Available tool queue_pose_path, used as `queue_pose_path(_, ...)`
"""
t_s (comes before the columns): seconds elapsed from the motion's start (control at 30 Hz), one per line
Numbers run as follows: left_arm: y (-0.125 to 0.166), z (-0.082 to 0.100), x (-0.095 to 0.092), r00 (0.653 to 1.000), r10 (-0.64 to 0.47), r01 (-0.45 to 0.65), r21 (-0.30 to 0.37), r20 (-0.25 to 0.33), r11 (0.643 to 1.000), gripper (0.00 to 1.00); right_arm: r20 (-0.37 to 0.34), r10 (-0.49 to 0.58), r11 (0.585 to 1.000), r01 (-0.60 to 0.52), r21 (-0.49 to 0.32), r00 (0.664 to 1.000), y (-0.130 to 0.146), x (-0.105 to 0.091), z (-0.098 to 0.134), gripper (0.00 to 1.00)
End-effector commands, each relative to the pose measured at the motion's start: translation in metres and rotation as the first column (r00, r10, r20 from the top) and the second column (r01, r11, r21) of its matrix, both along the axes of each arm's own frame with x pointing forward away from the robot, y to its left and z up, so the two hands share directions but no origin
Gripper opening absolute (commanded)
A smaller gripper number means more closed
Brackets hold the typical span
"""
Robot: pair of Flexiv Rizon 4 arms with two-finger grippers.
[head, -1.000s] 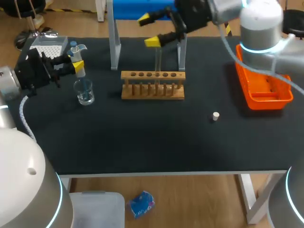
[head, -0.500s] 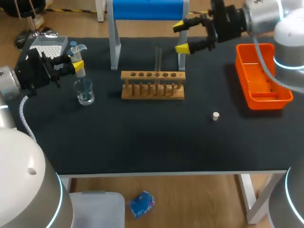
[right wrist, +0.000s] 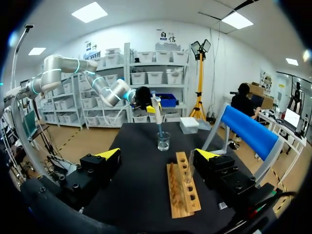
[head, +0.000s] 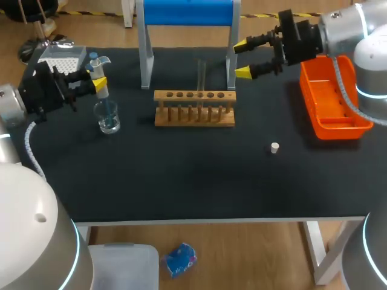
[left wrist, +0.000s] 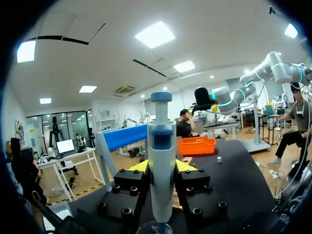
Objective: Invert the test tube, pick up the pipette, mount the tip to pipette, aspirate from beaker and dispense into the tube, eject the tip, return the pipette, and cap with the stopper.
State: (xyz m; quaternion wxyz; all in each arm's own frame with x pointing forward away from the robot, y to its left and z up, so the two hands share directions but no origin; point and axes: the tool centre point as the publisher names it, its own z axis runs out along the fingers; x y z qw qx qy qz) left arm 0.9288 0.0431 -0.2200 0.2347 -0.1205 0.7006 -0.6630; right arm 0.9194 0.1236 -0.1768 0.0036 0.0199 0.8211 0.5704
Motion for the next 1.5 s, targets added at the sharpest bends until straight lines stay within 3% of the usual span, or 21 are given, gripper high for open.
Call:
queue_pose_path(0.03, 0.0, 0.001, 0.0, 1.0, 0.001, -0.001, 0.0, -0.001, 1.0, 0.0, -0.03, 0.038, 0.999, -0.038, -0.025, 0.999, 0.005, 0.019, -0.012, 1.0)
queue_pose_path(0.77, 0.0, 0.001, 0.0, 1.0, 0.001, -0.001, 0.0, -0.001, 1.0, 0.0, -0.08, 0.119, 0.982, -0.129, -0.137, 0.99, 0.036, 0.068, -0.055, 1.0)
queue_pose_path(1.5, 0.0, 0.001, 0.0, 1.0, 0.001, -0.001, 0.0, -0.001, 1.0, 0.0, -0.078, 0.114, 0.971, -0.127, -0.2, 0.99, 0.048, 0.056, -0.065, 1.0)
